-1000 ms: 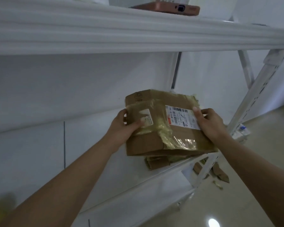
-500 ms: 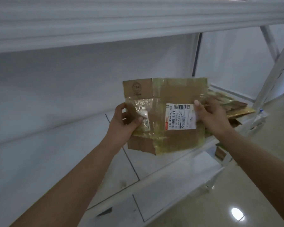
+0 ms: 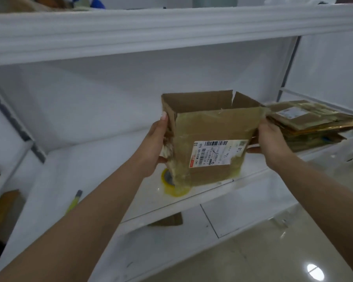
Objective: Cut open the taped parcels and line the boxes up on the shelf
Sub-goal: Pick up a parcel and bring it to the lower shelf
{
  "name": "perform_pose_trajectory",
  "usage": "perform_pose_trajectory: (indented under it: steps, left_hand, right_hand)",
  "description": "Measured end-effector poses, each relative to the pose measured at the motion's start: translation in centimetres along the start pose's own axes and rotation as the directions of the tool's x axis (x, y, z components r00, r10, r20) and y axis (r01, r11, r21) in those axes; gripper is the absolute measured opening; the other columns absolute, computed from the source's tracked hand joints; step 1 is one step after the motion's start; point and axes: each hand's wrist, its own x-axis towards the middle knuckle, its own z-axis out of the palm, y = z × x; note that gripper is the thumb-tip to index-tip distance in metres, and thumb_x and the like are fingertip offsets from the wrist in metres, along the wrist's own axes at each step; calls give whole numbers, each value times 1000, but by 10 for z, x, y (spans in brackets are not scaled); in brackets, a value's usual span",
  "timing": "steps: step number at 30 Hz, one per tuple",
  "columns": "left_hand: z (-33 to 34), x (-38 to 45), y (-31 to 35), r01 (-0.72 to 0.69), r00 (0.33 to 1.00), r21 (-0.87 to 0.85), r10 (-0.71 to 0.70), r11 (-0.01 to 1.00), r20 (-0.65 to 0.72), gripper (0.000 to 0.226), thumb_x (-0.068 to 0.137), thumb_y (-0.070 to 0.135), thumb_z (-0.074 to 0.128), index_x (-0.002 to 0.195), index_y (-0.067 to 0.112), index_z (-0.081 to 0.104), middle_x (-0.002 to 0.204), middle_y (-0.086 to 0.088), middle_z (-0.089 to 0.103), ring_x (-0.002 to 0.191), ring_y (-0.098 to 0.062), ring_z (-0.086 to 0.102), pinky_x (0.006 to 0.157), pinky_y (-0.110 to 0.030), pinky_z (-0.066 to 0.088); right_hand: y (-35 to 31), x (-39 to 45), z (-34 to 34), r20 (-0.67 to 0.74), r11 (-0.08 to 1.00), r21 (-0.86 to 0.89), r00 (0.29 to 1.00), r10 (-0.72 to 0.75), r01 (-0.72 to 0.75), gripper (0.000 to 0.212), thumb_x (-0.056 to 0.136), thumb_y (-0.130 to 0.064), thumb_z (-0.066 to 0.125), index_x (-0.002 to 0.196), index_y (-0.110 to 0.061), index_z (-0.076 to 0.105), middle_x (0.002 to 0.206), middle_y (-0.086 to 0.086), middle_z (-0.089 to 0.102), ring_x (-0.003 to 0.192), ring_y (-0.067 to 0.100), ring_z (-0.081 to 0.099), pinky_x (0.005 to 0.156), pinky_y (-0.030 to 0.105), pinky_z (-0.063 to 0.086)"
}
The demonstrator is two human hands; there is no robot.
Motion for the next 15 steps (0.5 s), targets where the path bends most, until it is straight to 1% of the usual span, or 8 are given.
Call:
perform_pose_trajectory:
  steps: [3, 5, 6, 8, 10, 12, 13, 15]
  left_hand:
    - [-25, -35, -5, 47, 999, -37, -47, 998, -18, 75, 75, 80, 32, 136, 39, 46, 129, 11, 54, 114, -10, 50, 97, -57, 46]
    - [-36, -57, -7, 87, 996, -28, -88, 996, -27, 88, 67, 83, 37, 140, 35, 44, 142, 3, 50, 131, -20, 44, 104, -63, 39]
    - [-41, -67, -9, 102, 994, -15, -102, 995, -35, 88, 68, 83, 38, 140, 33, 46, 141, 0, 52, 133, -24, 45, 104, -64, 38]
    - [-52, -84, -13, 107, 992, 12, -106, 994, -71, 74, 82, 77, 39, 136, 28, 50, 131, -3, 62, 124, -29, 55, 102, -61, 42]
    - [-67, -97, -17, 87, 991, 6, -86, 996, -101, 65, 90, 68, 42, 136, 22, 48, 126, -6, 65, 116, -30, 61, 99, -59, 46]
    - [-88, -108, -19, 46, 992, -5, -47, 999, -121, 62, 91, 61, 45, 136, 19, 46, 123, -9, 66, 113, -31, 63, 97, -58, 49]
    - [-98, -112, -19, 26, 991, -12, -27, 1000, -133, 59, 92, 59, 46, 135, 18, 47, 122, -9, 67, 113, -31, 64, 97, -57, 49]
    - [-121, -115, -22, 6, 987, -34, -12, 999, -159, 52, 97, 54, 44, 134, 19, 49, 120, -8, 68, 112, -29, 64, 95, -53, 52]
  right_hand:
    - [2, -32, 20, 114, 999, -6, 993, 35, -35, 28, 100, -26, 37, 95, -22, 65, 94, 9, 72, 72, 19, 69, 62, 35, 60]
    - [3, -54, 33, 175, 999, 35, 984, 27, -33, 28, 98, -19, 38, 101, -21, 66, 96, 9, 72, 76, 19, 67, 70, 39, 60]
    - [4, -64, 40, 199, 997, 65, 980, 23, -37, 29, 98, -18, 37, 111, -19, 63, 100, 9, 70, 79, 18, 66, 72, 37, 58]
    - [3, -83, 53, 254, 986, 152, 967, 29, -69, 35, 101, -18, 34, 130, -15, 53, 113, 9, 66, 90, 19, 65, 74, 34, 55]
    - [-3, -97, 69, 324, 960, 251, 945, 41, -127, 38, 103, -18, 31, 136, -15, 50, 123, 12, 64, 107, 27, 63, 87, 42, 55]
    - [-10, -110, 87, 368, 931, 323, 929, 39, -168, 38, 104, -19, 31, 128, -18, 60, 122, 13, 67, 115, 32, 62, 98, 49, 51]
    - [-14, -116, 96, 394, 920, 345, 918, 38, -186, 39, 106, -25, 31, 119, -23, 68, 117, 10, 70, 112, 31, 64, 97, 48, 52]
    - [-21, -125, 116, 477, 910, 343, 878, 45, -233, 53, 105, -49, 26, 97, -36, 77, 107, 3, 75, 105, 25, 69, 89, 45, 55]
